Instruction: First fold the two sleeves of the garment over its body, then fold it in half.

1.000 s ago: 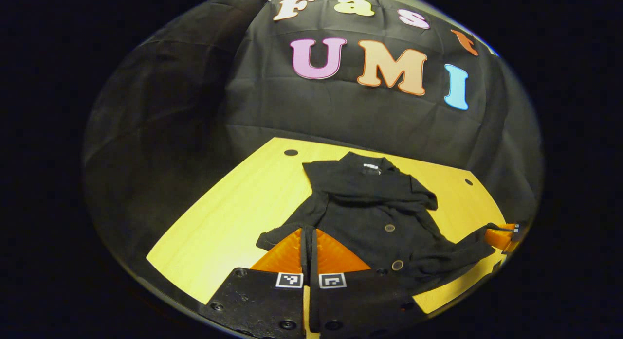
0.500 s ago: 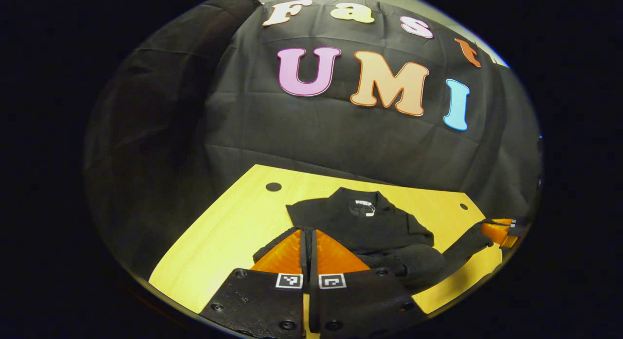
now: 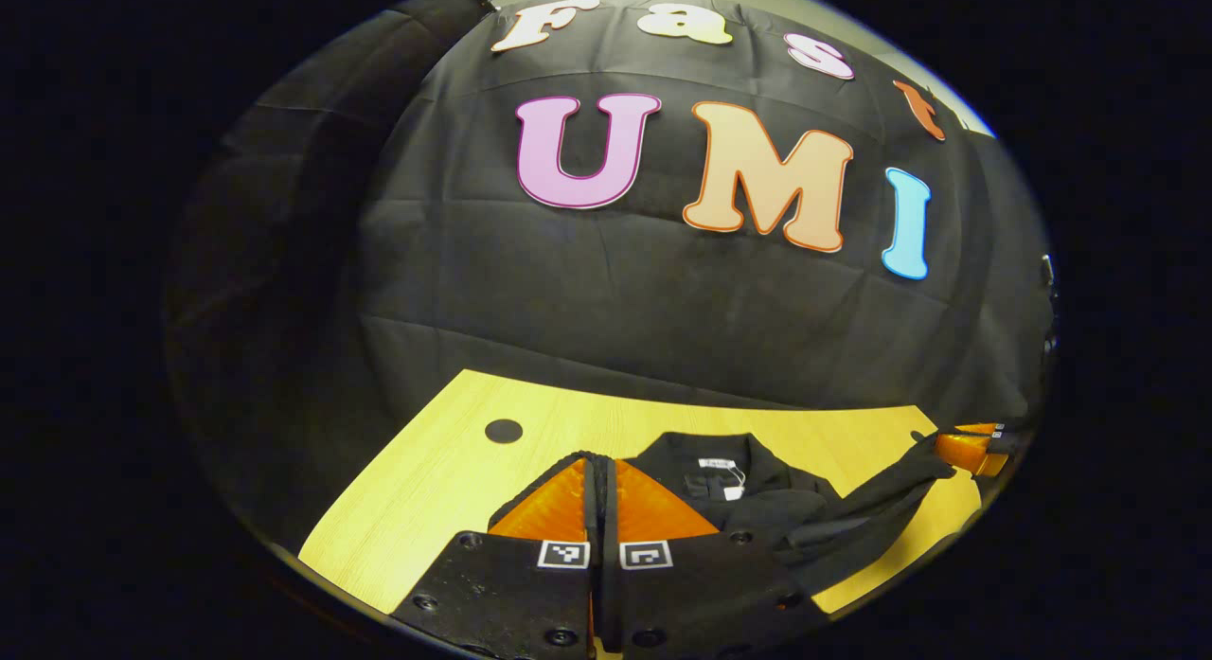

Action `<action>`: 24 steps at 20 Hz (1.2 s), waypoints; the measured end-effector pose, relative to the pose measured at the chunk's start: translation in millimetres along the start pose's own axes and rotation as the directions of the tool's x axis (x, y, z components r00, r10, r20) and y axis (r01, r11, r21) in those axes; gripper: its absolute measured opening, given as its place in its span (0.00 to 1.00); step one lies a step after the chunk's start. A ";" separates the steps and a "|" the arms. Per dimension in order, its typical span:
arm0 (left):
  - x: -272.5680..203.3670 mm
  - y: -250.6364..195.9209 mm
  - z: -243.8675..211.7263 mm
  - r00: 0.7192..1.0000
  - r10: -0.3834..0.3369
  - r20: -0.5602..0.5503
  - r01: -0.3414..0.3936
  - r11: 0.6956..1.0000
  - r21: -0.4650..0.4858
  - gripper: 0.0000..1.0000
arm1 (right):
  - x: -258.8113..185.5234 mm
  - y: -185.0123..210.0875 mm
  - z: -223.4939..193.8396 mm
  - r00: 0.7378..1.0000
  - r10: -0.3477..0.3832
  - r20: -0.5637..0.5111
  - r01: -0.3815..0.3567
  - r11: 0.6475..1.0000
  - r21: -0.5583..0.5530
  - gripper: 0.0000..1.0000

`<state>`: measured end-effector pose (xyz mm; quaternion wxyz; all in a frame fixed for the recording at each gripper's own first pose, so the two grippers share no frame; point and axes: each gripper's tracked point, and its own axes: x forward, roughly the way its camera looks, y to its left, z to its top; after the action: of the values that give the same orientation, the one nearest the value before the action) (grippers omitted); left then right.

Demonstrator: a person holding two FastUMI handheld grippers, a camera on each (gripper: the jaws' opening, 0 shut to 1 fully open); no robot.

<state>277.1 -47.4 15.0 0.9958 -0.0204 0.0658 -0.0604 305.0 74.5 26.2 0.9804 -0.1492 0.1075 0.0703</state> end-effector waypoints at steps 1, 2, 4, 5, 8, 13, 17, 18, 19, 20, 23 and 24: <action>10.5 -0.2 -0.3 1.000 -0.002 -0.003 0.002 1.000 -0.001 0.00 | 10.0 -1.6 1.6 1.000 -0.005 -0.007 0.005 1.000 0.005 0.03; 21.9 0.7 -1.0 1.000 -0.005 -0.006 0.005 1.000 0.004 0.00 | 21.6 -4.2 1.8 1.000 -0.011 -0.015 0.011 1.000 0.012 0.02; 43.0 4.2 -6.6 1.000 -0.002 -0.021 0.002 1.000 0.012 0.00 | 44.4 -9.4 -2.5 0.999 -0.022 -0.043 0.023 0.999 0.033 0.02; 52.7 4.9 -11.6 0.999 -0.001 -0.032 0.002 1.000 0.012 0.00 | 54.4 -10.3 -5.6 0.998 -0.025 -0.058 0.027 0.999 0.044 0.02; 78.1 11.6 -31.0 0.998 0.022 -0.066 -0.020 0.999 0.027 0.00 | 84.7 -13.2 -18.9 0.995 -0.029 -0.097 0.035 0.997 0.064 0.02; 100.2 12.4 -51.0 0.994 0.046 -0.094 -0.041 0.998 0.057 0.00 | 120.6 -17.8 -40.5 0.987 -0.052 -0.149 0.064 0.995 0.080 0.09; 104.2 3.8 -36.7 0.999 0.012 -0.029 -0.010 0.999 0.053 0.08 | 127.8 -22.6 -35.5 0.990 -0.058 -0.128 0.071 0.992 0.104 0.41; 104.7 4.6 -30.9 1.000 0.001 -0.013 0.000 0.999 0.052 0.17 | 128.5 -21.5 -31.6 0.992 -0.048 -0.117 0.062 0.990 0.123 0.48; 105.8 4.9 -26.7 1.000 -0.004 0.001 0.004 0.999 0.054 0.30 | 128.1 -22.1 -28.2 0.993 -0.046 -0.107 0.061 0.988 0.140 0.55; 108.0 4.6 -23.5 1.000 -0.006 0.016 0.005 0.998 0.057 0.46 | 128.0 -22.2 -24.8 0.994 -0.043 -0.096 0.058 0.987 0.151 0.56; 104.6 8.1 -14.3 0.999 0.011 0.037 -0.013 0.998 0.066 0.84 | 124.1 -19.1 -9.7 0.998 -0.030 -0.058 0.039 0.986 0.161 0.86; 100.9 5.8 -12.9 0.999 0.003 0.039 -0.006 0.998 0.061 0.92 | 116.7 -17.4 -7.1 0.999 -0.027 -0.045 0.034 0.986 0.161 1.00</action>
<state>375.3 -54.4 -11.0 0.9972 0.0091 0.0445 -0.0598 419.5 68.2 -2.6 0.9877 -0.0725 0.1315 0.0430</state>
